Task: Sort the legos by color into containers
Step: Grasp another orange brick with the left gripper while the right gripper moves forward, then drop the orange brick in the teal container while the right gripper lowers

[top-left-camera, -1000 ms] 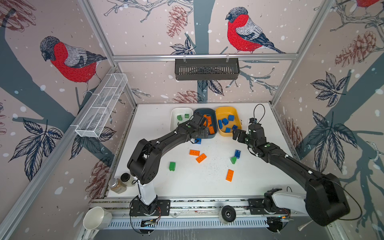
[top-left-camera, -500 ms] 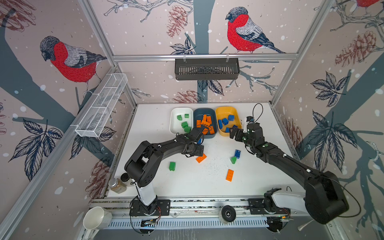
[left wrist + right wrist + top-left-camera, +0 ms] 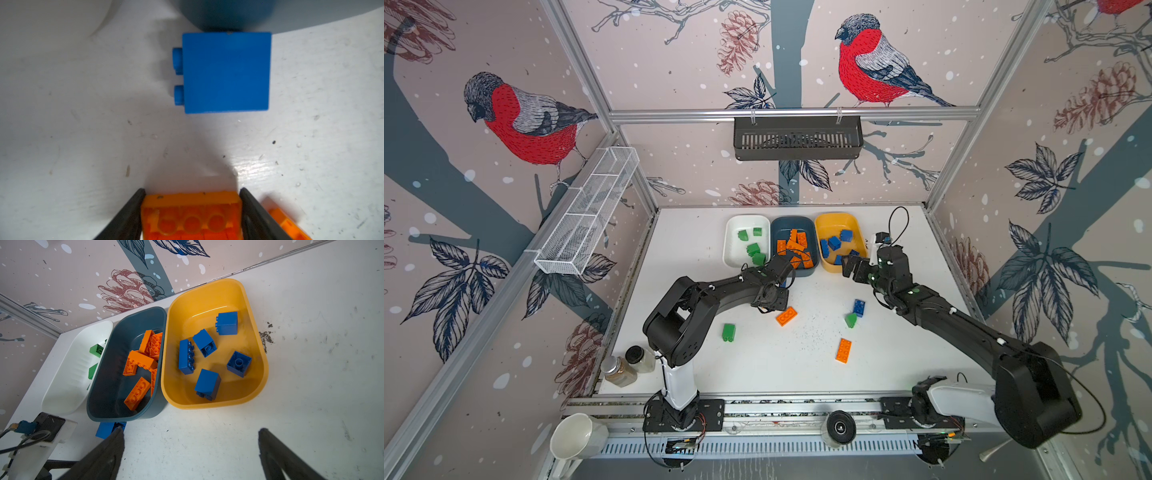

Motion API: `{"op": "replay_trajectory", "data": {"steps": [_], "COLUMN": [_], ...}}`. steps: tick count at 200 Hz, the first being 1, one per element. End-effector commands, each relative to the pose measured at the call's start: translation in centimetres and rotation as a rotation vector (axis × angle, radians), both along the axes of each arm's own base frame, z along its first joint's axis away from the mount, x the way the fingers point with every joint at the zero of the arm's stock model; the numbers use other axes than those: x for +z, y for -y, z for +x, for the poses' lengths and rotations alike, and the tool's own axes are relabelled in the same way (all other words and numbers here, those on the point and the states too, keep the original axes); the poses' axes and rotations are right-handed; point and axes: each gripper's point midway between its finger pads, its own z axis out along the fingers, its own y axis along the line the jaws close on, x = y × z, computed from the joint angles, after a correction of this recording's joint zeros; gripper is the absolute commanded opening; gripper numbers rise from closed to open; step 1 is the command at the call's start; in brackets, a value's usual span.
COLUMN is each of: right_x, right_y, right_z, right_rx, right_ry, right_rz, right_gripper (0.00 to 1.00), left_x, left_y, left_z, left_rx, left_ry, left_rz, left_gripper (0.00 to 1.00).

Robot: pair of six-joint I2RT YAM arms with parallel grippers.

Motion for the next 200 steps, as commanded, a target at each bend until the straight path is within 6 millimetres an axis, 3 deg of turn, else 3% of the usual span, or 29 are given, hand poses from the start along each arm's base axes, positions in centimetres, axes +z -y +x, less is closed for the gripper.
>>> {"op": "replay_trajectory", "data": {"steps": [1,29,46,86,130,200], "right_x": [0.8,1.0,0.9,0.9,0.3,0.4], "right_y": [-0.3,-0.4,-0.7,-0.7,-0.6,0.2], "right_z": [0.2,0.2,0.2,0.1,-0.1,-1.1], "right_rx": [0.015,0.022,0.034,0.034,0.021,-0.012], "right_ry": [0.03,0.033,0.032,0.031,0.016,0.01], "right_rz": [-0.004,-0.002,-0.003,-0.007,-0.003,0.0], "right_gripper": [1.0,1.0,1.0,1.0,1.0,1.0], "left_x": [-1.0,-0.4,0.8,5.7,9.7,11.0], "left_y": [-1.2,-0.8,0.1,2.9,5.5,6.8], "left_z": [-2.1,-1.8,-1.0,2.4,6.8,12.9], "left_rx": [-0.037,-0.035,-0.023,-0.001,0.053,0.102], "left_ry": [-0.082,-0.064,-0.028,0.112,0.251,0.379], "left_rz": [0.053,0.028,-0.018,-0.15,-0.242,-0.177], "left_gripper": [0.68,0.56,0.54,0.53,0.52,0.52]}}
